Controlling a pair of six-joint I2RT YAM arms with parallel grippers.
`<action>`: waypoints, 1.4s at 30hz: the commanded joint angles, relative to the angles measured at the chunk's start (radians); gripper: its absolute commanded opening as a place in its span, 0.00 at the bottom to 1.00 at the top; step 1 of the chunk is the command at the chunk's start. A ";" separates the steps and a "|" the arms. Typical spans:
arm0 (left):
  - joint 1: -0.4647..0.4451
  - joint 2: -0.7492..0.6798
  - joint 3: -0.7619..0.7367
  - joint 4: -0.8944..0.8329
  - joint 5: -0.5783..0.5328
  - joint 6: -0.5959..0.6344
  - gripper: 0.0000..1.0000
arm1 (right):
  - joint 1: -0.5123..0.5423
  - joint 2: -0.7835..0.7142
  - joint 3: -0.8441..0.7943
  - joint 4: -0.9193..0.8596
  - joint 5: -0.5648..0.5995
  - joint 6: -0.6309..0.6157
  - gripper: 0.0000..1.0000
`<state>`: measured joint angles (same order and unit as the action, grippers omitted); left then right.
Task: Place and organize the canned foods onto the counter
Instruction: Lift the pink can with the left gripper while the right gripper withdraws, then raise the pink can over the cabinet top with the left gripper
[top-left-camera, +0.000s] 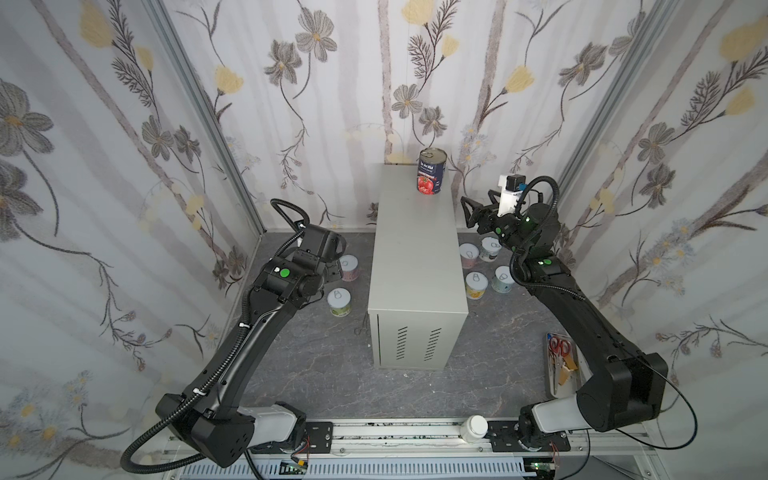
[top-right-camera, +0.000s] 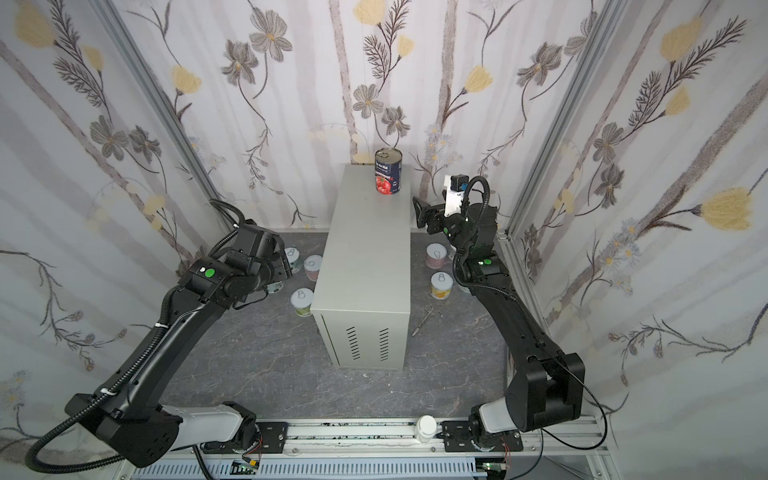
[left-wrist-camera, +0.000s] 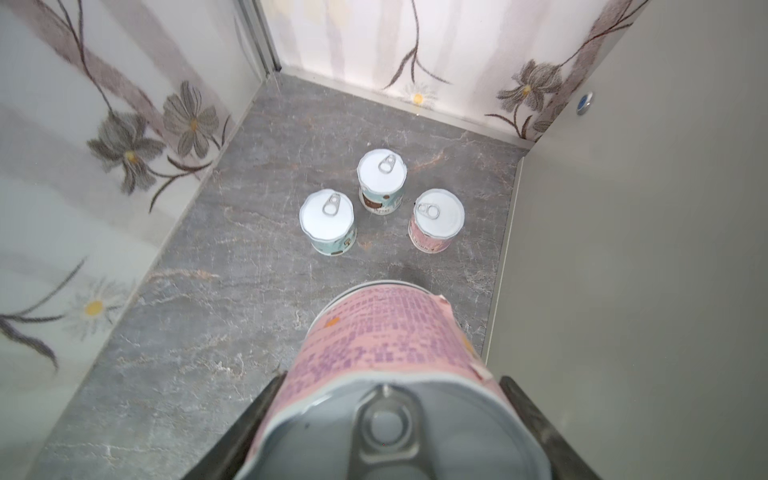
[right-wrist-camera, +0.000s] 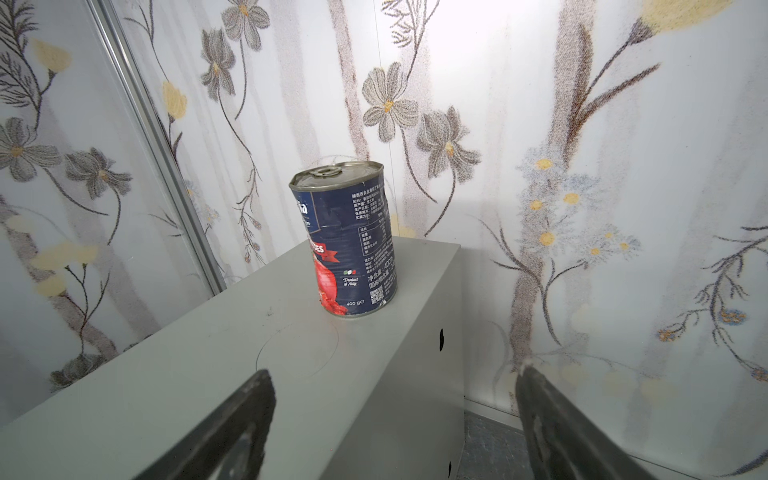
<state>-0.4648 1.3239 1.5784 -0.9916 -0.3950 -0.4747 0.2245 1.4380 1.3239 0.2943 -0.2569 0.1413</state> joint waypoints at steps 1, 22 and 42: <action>0.003 0.017 0.069 0.023 -0.048 0.118 0.47 | 0.003 -0.027 0.003 0.051 -0.026 0.024 0.89; -0.004 0.409 0.723 0.067 0.260 0.412 0.42 | 0.048 -0.153 -0.096 0.079 -0.015 -0.011 0.90; -0.075 0.645 0.989 -0.039 0.443 0.513 0.42 | 0.087 -0.155 -0.098 0.019 0.025 -0.063 0.92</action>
<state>-0.5297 1.9629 2.5561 -1.0740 0.0090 0.0219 0.3077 1.2789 1.2274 0.2985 -0.2478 0.0959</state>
